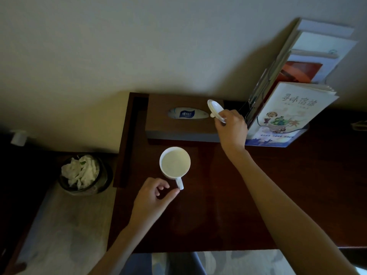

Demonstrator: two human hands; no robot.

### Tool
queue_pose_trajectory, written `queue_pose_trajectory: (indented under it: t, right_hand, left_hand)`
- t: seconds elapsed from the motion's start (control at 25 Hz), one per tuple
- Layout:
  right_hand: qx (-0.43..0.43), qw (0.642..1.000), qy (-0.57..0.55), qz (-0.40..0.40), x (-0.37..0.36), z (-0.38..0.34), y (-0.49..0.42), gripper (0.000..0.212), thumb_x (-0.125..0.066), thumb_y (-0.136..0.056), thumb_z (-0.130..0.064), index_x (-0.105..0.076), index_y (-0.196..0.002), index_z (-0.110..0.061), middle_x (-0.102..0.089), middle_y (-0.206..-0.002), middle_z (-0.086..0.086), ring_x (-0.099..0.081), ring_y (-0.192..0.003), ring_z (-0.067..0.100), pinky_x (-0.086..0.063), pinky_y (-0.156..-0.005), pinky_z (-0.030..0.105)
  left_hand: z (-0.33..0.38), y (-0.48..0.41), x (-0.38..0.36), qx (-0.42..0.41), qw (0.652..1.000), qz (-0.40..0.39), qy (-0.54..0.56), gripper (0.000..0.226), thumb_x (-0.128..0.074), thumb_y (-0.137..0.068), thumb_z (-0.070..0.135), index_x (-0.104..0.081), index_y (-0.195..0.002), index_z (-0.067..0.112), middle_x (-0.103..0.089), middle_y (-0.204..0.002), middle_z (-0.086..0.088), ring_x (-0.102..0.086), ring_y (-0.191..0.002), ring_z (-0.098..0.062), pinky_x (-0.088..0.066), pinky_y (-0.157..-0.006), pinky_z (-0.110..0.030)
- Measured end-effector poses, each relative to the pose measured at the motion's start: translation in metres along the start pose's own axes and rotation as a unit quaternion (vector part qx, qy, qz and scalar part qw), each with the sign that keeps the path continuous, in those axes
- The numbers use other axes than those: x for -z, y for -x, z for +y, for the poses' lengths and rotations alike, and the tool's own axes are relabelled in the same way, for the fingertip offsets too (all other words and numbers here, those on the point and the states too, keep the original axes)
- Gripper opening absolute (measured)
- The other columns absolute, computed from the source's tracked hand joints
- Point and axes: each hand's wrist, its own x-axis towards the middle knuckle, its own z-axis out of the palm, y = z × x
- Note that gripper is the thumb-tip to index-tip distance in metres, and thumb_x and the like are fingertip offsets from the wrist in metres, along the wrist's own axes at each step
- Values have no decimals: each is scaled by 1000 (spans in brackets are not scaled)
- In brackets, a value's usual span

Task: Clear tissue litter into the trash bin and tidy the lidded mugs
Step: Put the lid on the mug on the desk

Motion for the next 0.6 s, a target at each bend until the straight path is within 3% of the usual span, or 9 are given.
queue_pose_trajectory:
  t: [0.16,0.28,0.36,0.44,0.6]
  right_hand:
    - [9,998,-61,23,10,-3,3,17,-61,-87,-18,-66,-97,-5,-65,-97,14,-63,-81,26,-46,-61,28]
    - [1,994,-111,21,17,-7,3,18,-60,-88,-21,-68,-96,-8,-66,-96,13,-63,-77,23,-48,-62,30]
    - [-2,990,-139,8,23,-7,2,17,-60,-87,-20,-69,-97,-10,-68,-96,11,-63,-78,19,-46,-63,24]
    - [-5,985,-168,-28,26,-8,1,18,-61,-86,-19,-69,-99,-11,-70,-97,9,-62,-80,13,-45,-66,16]
    - [-64,932,-302,-189,25,-16,0,20,-61,-87,-10,-67,-104,-3,-69,-98,14,-64,-80,17,-56,-74,25]
  left_hand:
    - [11,2,-18,66,994,5,86,17,-75,-71,30,-63,-69,41,-55,-77,6,-51,-63,-7,-40,-60,-7]
    - [16,-1,-24,102,983,-36,150,13,-72,-75,25,-68,-67,35,-57,-76,4,-52,-68,-8,-46,-68,-27]
    - [15,-3,-23,112,977,-53,171,9,-70,-77,23,-71,-69,26,-58,-75,5,-53,-70,-6,-47,-71,-34]
    - [12,-3,-19,108,979,-59,165,7,-70,-77,22,-71,-71,24,-61,-78,5,-55,-73,-7,-45,-73,-29]
    - [-3,-5,4,84,985,-39,148,11,-72,-76,16,-69,-72,26,-64,-83,6,-57,-79,-8,-41,-68,-7]
